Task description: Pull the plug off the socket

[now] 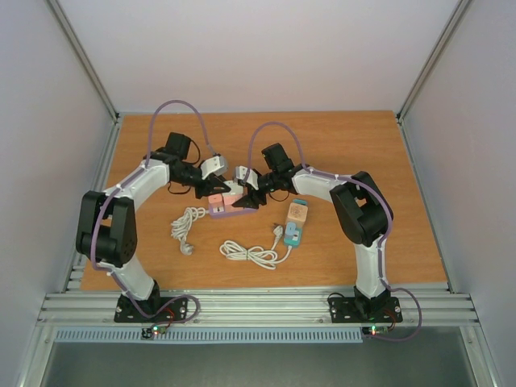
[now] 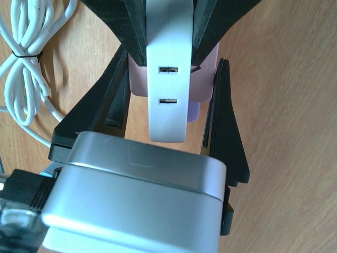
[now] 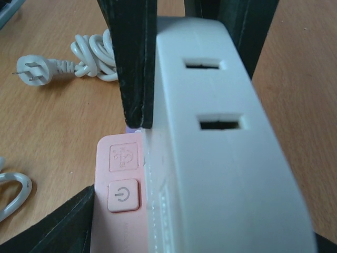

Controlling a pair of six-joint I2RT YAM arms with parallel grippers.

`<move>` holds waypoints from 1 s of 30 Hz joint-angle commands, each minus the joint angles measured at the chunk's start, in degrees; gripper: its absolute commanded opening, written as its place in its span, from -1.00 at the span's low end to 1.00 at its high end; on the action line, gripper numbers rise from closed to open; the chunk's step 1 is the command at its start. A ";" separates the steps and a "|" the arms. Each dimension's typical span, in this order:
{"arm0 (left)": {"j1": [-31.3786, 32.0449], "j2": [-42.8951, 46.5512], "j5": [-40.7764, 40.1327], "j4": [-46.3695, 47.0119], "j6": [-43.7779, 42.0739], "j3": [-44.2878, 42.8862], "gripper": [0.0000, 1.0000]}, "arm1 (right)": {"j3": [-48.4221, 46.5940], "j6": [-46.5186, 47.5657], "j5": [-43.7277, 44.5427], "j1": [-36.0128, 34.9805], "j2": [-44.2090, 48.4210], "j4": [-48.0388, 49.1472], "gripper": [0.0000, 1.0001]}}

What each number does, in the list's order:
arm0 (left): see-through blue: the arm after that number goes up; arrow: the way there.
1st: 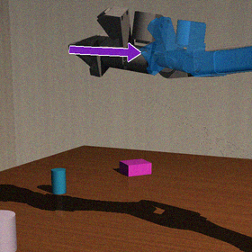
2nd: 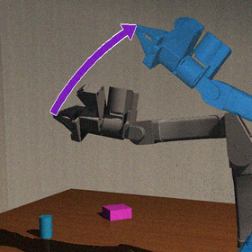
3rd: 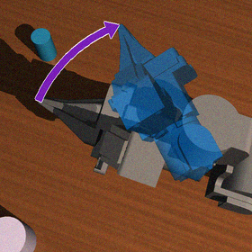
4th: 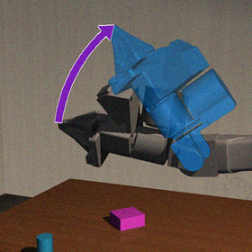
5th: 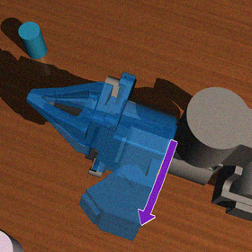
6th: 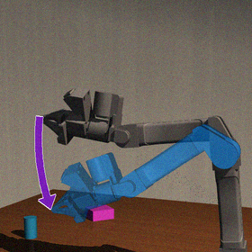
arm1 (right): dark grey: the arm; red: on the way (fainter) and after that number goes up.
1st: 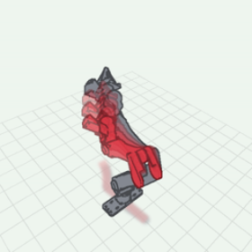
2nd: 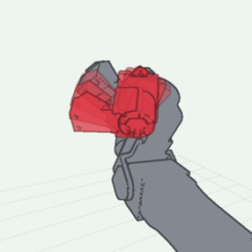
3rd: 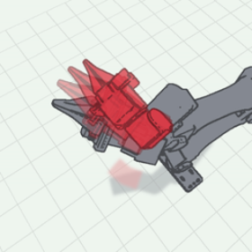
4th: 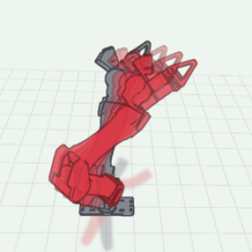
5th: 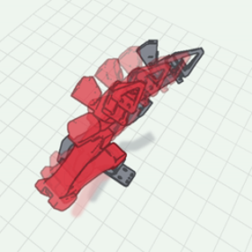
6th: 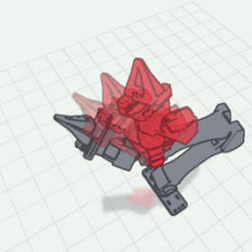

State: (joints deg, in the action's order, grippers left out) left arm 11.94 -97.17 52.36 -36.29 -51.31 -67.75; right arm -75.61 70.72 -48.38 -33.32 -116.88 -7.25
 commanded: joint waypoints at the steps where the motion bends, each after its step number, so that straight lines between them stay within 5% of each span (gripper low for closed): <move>1: 0.71 0.25 8.78 -1.64 -1.47 -3.65 -0.99 | 2.05 1.10 3.65 -0.17 -2.82 -4.45 0.12; 11: 0.50 0.75 7.24 -2.60 -2.62 -4.13 -0.99 | 2.05 1.03 3.44 0.03 -2.92 -4.62 0.15; 30: 0.18 1.71 6.40 -2.76 -1.99 -4.54 -0.99 | -1.52 -1.67 0.32 0.36 1.87 -6.57 0.68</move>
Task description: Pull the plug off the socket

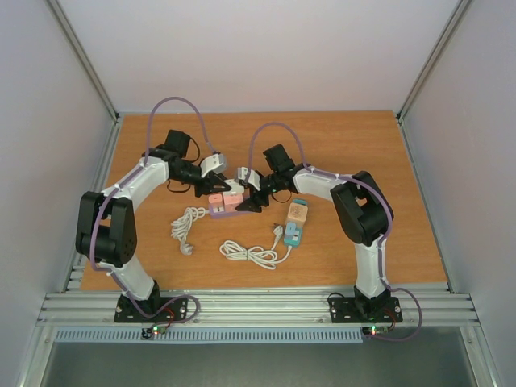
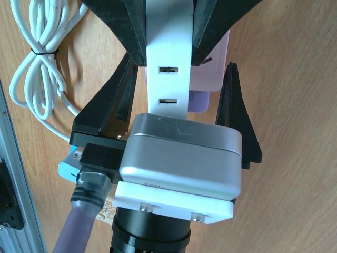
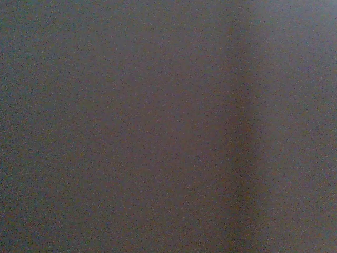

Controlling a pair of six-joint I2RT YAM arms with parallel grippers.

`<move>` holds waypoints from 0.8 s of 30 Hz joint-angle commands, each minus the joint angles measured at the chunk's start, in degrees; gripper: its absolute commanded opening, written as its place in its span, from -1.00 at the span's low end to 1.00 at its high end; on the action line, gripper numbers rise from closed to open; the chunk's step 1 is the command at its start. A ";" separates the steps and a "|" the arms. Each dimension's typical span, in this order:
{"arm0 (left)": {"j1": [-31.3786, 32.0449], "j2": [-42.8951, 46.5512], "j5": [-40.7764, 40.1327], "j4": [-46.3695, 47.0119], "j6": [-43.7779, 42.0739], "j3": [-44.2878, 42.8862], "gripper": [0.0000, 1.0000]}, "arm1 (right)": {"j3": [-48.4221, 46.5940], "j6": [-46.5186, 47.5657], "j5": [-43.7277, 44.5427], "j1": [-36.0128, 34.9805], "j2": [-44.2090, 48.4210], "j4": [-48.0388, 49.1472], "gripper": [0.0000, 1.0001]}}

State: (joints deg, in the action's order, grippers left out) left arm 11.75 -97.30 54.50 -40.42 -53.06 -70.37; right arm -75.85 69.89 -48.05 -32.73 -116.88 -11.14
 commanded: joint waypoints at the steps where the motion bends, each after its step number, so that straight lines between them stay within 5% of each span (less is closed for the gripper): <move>1: 0.38 1.84 3.94 1.31 -0.29 -1.98 -0.99 | -1.31 -1.00 -0.14 -0.18 2.18 -2.66 0.70; 12: -0.19 4.46 2.47 0.00 0.96 -2.84 -0.99 | -3.90 -5.34 -4.73 3.52 9.66 -7.19 0.77; 21: -0.40 9.93 6.42 -1.85 13.03 -6.12 -0.99 | -3.96 -17.32 -8.76 7.19 18.16 -10.37 0.77; 24: -0.57 14.76 6.79 5.14 18.86 -3.69 -0.99 | -3.81 -24.79 -9.58 7.33 21.24 -10.42 0.76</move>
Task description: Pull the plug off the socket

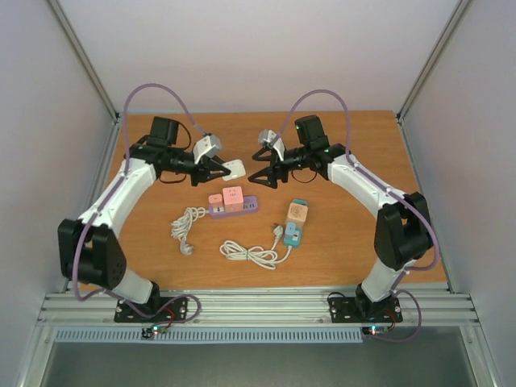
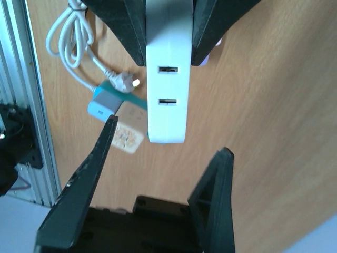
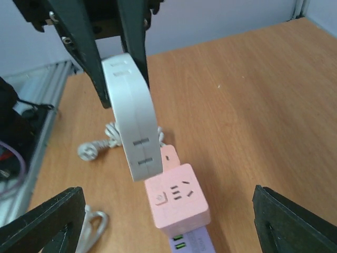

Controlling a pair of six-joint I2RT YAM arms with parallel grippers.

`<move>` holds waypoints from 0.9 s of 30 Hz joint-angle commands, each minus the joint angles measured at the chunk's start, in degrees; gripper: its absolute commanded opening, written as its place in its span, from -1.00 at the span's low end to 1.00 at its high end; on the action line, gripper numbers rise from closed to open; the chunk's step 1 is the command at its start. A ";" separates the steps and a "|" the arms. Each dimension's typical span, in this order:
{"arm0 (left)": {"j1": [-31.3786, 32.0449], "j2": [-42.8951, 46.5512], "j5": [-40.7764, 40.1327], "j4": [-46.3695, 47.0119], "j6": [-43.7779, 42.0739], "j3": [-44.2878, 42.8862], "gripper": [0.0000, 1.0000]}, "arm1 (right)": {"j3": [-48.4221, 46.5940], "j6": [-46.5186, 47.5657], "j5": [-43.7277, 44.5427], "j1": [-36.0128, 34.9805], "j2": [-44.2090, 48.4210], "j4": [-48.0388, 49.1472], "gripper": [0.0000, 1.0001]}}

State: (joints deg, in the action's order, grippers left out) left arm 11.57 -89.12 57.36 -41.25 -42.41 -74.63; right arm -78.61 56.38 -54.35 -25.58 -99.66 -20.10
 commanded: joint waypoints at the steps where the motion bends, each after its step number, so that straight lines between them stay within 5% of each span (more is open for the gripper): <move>1: -0.56 8.29 3.67 9.44 11.66 1.58 -0.99 | -1.09 -14.46 -3.71 0.18 5.35 -1.13 0.76; 6: -0.72 13.96 0.13 21.17 27.10 3.87 -0.99 | -4.11 -32.35 -3.24 0.27 8.08 -1.59 0.76; 13: -0.75 15.51 -2.85 20.22 36.83 0.10 -0.99 | -11.25 -50.55 -10.65 0.36 6.63 -8.43 0.75; 27: 1.56 22.86 -4.55 31.00 46.67 7.29 -0.99 | 0.44 -90.55 -19.29 -0.88 11.57 22.56 0.81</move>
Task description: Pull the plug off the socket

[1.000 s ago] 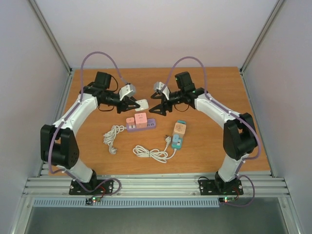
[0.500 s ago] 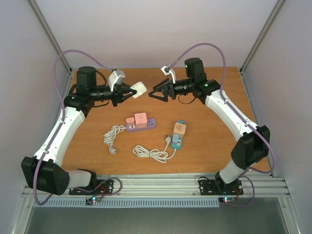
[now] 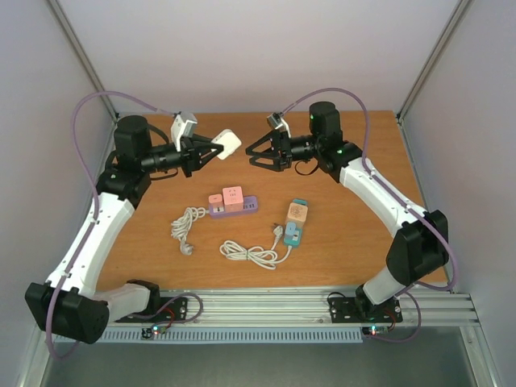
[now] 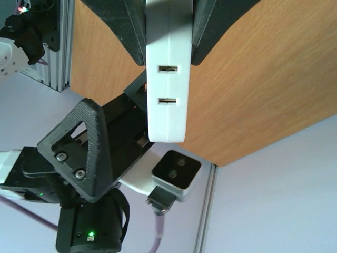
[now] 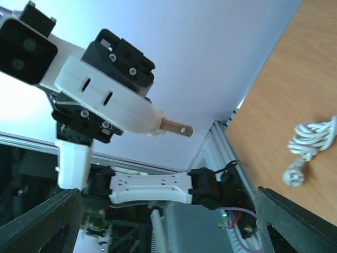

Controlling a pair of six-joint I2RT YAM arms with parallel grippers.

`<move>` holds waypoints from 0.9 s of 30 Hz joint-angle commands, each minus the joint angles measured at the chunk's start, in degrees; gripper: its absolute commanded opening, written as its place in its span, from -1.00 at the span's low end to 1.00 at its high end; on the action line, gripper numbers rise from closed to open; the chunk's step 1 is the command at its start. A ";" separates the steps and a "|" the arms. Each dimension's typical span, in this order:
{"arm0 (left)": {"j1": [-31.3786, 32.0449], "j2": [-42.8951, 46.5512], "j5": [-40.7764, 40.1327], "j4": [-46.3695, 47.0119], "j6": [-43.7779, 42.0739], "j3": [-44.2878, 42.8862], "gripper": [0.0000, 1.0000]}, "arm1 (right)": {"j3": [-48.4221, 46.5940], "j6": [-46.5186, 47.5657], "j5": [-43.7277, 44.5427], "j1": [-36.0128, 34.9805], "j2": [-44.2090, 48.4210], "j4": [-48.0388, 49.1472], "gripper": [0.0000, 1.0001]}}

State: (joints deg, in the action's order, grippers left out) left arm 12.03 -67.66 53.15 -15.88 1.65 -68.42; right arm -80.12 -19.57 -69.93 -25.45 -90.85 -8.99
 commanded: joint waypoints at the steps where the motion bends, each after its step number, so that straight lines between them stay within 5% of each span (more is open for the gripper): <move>1: 1.40 1.35 -0.43 5.64 2.53 1.21 -0.99 | 1.79 -15.07 -3.81 -1.37 2.70 12.18 0.81; 27: 4.07 0.51 7.15 12.41 7.17 4.76 -0.99 | -0.84 -20.05 -3.34 -3.36 1.17 20.60 0.81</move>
State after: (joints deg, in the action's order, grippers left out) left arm 15.77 -67.70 55.53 -8.27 5.87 -64.97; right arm -79.05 -40.23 -72.71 -28.51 -90.24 8.56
